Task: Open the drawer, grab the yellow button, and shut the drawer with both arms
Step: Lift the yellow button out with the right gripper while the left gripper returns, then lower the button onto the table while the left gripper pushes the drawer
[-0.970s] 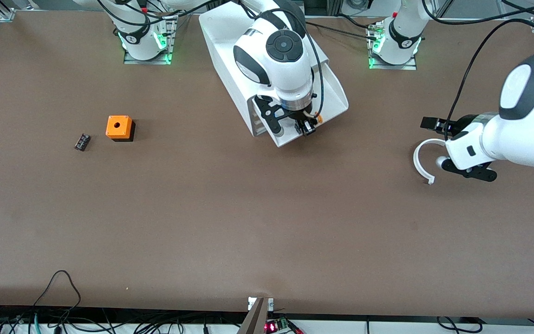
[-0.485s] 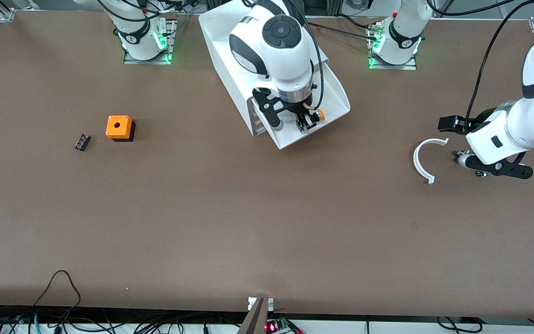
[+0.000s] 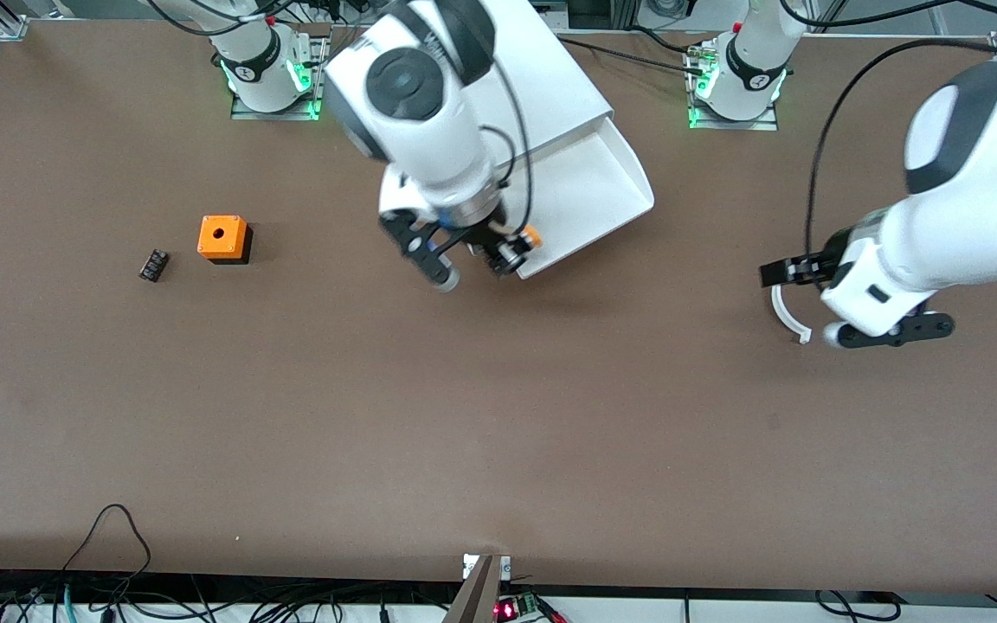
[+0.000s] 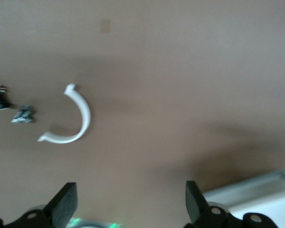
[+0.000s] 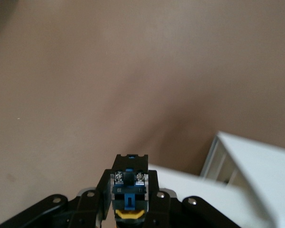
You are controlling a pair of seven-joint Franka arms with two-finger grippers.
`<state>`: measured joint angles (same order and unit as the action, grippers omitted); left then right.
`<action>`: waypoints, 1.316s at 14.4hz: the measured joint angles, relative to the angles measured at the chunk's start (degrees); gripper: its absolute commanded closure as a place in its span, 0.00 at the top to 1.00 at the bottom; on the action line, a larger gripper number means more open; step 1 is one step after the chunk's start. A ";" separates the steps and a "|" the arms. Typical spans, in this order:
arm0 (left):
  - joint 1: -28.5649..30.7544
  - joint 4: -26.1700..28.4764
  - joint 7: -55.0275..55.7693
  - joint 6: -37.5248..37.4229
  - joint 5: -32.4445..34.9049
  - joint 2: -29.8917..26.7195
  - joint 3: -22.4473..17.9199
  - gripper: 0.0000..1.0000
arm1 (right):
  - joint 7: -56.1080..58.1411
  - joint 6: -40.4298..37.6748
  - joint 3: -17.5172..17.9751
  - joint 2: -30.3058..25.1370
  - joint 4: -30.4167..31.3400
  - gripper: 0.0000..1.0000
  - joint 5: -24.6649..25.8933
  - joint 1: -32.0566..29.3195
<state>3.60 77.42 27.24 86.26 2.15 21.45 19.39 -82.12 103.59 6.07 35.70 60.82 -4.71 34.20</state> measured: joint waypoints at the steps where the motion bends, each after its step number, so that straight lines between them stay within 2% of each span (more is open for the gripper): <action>1: -0.08 2.92 3.94 3.69 0.00 -0.73 1.37 1.00 | 5.90 -1.39 -0.07 0.01 0.01 0.00 -0.11 -2.13; 7: -0.55 23.03 26.89 26.47 0.07 -5.42 10.28 1.00 | 38.75 -7.01 -0.52 0.02 2.37 0.00 -0.19 -14.88; 10: -1.60 30.36 35.16 35.82 3.50 -5.55 13.02 1.00 | 53.92 -6.36 -3.44 0.03 7.16 0.00 -0.15 -19.39; 14: -5.41 33.43 42.89 39.05 4.71 -5.55 13.55 1.00 | 68.87 -0.79 -10.20 0.02 14.44 0.00 -0.15 -20.54; 19: -7.97 34.35 45.88 39.01 4.75 -5.56 14.82 1.00 | 80.36 11.81 -15.54 0.06 25.39 0.00 -0.16 -20.54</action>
<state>-4.37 111.77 73.12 125.27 6.90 15.90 34.20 -1.76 115.40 -9.48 35.77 86.22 -4.87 13.65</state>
